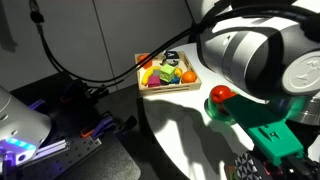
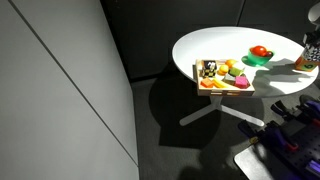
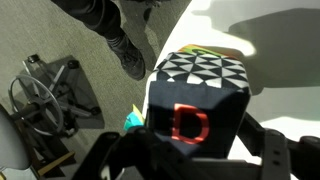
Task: Move the white and black block from the table to the tray
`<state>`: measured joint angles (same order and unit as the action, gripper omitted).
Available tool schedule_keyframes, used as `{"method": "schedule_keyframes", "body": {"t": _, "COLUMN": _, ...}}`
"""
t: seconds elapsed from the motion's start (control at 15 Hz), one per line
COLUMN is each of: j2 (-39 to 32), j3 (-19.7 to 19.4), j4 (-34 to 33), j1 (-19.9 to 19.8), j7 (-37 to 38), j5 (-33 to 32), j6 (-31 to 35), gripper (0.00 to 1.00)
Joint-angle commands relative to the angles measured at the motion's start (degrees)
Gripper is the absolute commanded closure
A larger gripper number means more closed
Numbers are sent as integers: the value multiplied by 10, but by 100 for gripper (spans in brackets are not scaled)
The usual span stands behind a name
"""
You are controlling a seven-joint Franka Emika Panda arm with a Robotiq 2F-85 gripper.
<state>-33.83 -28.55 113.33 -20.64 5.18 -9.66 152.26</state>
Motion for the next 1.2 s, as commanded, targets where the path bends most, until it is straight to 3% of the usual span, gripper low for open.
{"method": "schedule_keyframes", "body": {"t": 0.0, "j2": -8, "j3": -6, "j4": -10, "j1": 5, "j7": 15, "j5": -13, "j6": 6, "gripper": 51}}
{"method": "schedule_keyframes", "body": {"t": 0.4, "j2": 16, "j3": 13, "j4": -2, "j1": -2, "j7": -5, "j5": 1, "j6": -15, "gripper": 88}}
{"method": "schedule_keyframes", "body": {"t": 0.6, "j2": 42, "j3": 30, "j4": 5, "j1": -6, "j7": -21, "j5": 9, "j6": -39, "gripper": 95}}
{"method": "schedule_keyframes", "body": {"t": 1.13, "j2": 124, "j3": 71, "j4": 25, "j1": -5, "j7": -43, "j5": 21, "j6": -93, "gripper": 95}}
